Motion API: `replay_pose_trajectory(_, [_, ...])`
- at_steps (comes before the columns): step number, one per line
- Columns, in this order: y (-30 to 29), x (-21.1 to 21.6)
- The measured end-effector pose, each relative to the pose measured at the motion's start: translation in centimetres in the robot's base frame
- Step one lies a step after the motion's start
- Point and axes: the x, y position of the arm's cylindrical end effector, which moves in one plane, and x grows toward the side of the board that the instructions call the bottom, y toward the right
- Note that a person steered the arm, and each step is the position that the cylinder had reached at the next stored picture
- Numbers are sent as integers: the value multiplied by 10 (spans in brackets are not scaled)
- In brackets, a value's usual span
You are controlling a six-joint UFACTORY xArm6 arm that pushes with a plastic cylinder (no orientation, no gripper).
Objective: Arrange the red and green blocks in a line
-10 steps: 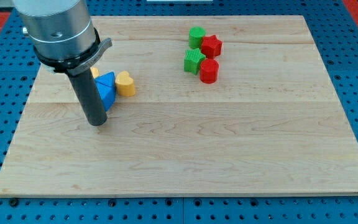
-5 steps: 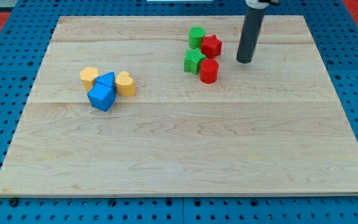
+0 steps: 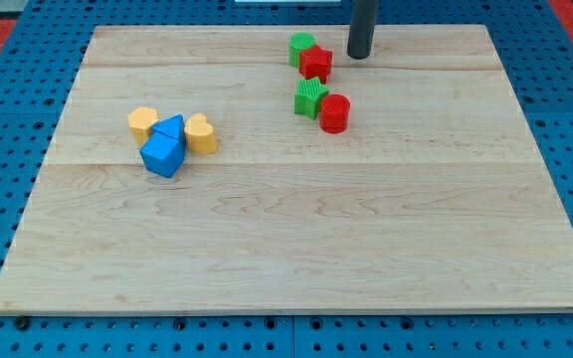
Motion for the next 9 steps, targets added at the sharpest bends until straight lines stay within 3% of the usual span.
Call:
replay_pose_trajectory(3, [-18, 44])
replay_pose_trajectory(5, [-33, 44])
replay_pose_trajectory(7, [-32, 16])
replay_pose_trajectory(9, [-39, 35])
